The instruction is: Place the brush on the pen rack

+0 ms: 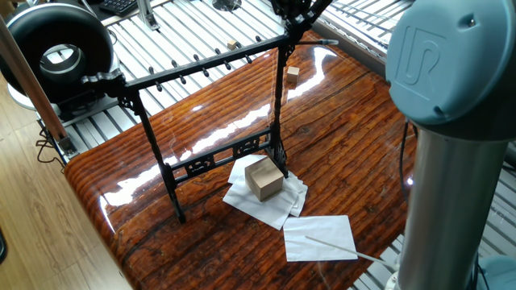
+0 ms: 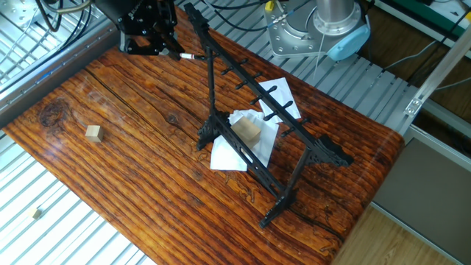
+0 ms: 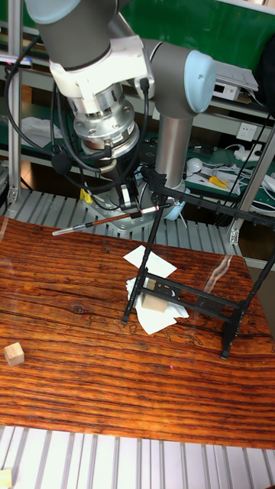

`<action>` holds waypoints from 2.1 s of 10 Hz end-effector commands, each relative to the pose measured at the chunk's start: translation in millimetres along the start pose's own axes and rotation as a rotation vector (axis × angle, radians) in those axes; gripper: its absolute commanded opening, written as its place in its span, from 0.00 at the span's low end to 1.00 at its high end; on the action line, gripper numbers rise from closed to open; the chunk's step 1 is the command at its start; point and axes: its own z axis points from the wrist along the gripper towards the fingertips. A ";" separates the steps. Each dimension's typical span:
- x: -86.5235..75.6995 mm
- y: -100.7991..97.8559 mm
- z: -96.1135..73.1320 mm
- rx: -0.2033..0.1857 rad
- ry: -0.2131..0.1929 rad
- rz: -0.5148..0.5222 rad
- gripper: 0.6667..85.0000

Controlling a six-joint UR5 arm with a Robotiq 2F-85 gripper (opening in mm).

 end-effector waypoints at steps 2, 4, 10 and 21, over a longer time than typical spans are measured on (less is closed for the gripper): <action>1.2 -3.7 -0.9 0.015 0.006 -0.013 0.00; 1.1 -3.6 -0.9 0.015 0.006 -0.011 0.00; -14.8 5.2 -1.9 -0.015 -0.054 0.016 0.41; 55.8 -48.7 -19.1 0.095 0.155 0.173 0.32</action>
